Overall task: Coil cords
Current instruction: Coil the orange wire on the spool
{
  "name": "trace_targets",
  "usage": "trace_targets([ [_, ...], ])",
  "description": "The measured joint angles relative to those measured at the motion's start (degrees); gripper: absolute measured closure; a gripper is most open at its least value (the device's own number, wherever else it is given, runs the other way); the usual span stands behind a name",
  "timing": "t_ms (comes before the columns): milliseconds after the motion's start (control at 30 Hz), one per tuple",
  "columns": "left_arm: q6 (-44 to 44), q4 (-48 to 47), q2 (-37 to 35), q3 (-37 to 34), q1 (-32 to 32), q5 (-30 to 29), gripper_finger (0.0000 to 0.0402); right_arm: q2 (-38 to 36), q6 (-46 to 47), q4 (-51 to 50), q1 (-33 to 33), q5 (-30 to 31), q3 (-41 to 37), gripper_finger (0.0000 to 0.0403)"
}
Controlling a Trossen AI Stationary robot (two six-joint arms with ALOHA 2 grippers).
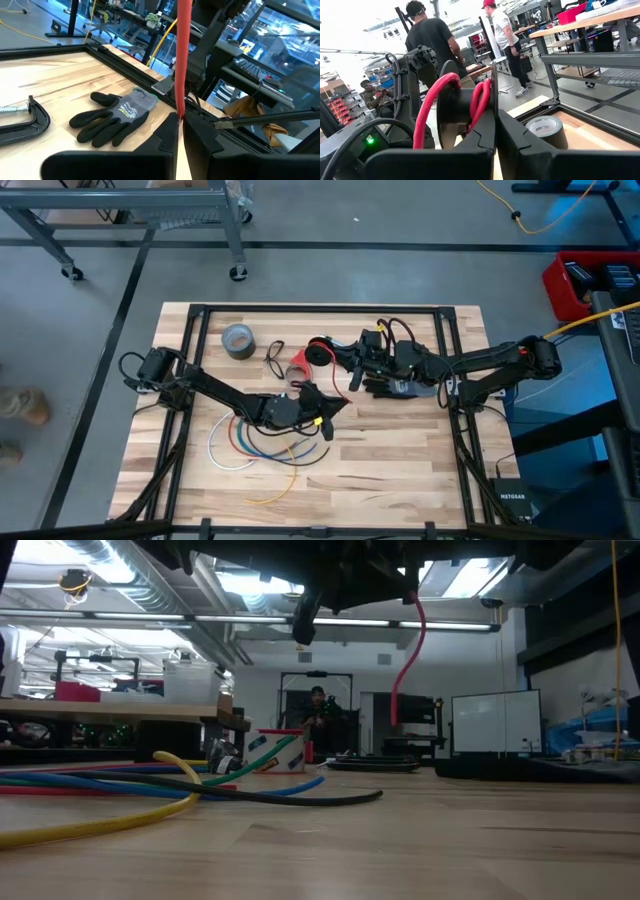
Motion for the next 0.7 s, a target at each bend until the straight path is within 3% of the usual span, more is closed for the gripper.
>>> trace_targets([
  [200,-0.3,-0.43,0.0,0.0,-0.07,0.81,0.0375,0.0,-0.55,-0.02,0.0,-0.02,0.0,0.0397],
  [500,-1.61,-0.38,-0.02,0.0,1.04,0.9,0.0295,0.0,-0.52,0.18,0.0,-0.02,0.0,0.0397],
  [700,-2.03,-0.11,-0.02,0.0,1.38,0.9,0.0296,0.0,-0.69,1.39,0.0,-0.02,0.0,0.0397],
])
